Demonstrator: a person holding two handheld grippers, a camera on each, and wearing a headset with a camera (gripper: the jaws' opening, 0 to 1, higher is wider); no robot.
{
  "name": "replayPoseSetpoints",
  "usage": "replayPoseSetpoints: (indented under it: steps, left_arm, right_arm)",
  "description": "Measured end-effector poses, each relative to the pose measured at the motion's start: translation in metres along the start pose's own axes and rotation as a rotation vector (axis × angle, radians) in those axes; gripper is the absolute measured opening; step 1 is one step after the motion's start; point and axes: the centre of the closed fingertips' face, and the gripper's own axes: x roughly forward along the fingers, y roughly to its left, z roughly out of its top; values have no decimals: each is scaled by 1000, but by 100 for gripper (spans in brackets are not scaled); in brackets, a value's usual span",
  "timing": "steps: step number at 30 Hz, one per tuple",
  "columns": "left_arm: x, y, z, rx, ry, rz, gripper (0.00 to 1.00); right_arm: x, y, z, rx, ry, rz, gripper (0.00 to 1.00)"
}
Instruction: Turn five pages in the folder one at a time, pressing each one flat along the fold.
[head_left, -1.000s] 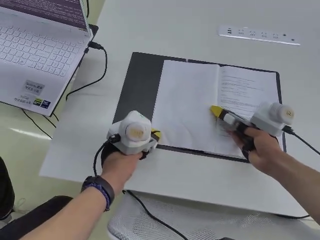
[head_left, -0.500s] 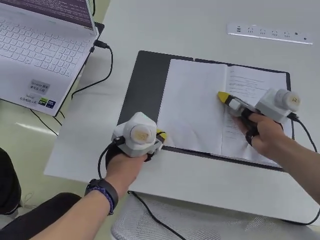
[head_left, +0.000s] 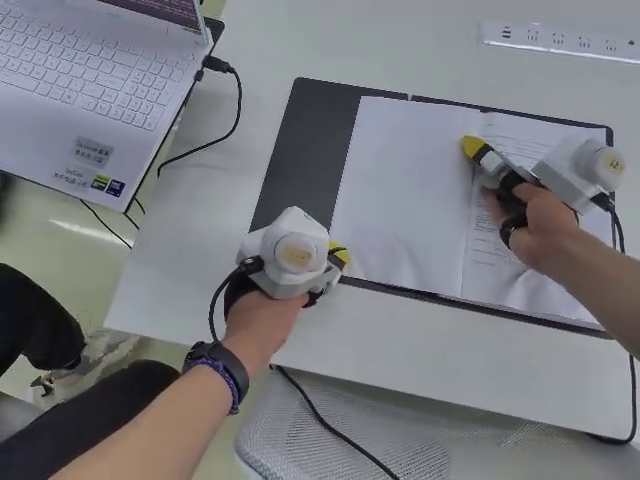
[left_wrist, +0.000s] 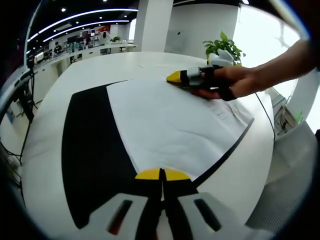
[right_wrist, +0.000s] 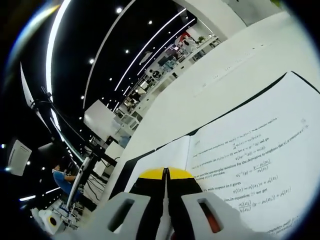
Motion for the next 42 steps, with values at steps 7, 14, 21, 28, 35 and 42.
replayPoseSetpoints:
  steps: [7, 14, 21, 28, 35, 42]
  left_arm:
    - [0, 0, 0, 4, 2, -2, 0]
    - [1, 1, -1, -1, 8, -4, 0]
    - [1, 1, 0, -4, 20, -2, 0]
    - [0, 1, 0, 12, 21, 5, 0]
    - [0, 1, 1, 17, 12, -9, 0]
    - [0, 0, 1, 25, -18, 7, 0]
  right_arm:
    - [11, -2, 15, 44, -46, -23, 0]
    - [31, -13, 27, 42, -45, -39, 0]
    - [42, -19, 33, 63, -37, -46, 0]
    - [34, -13, 25, -1, -30, -30, 0]
    - [14, -4, 4, -52, 1, 9, 0]
    - [-5, 3, -11, -56, 8, 41, 0]
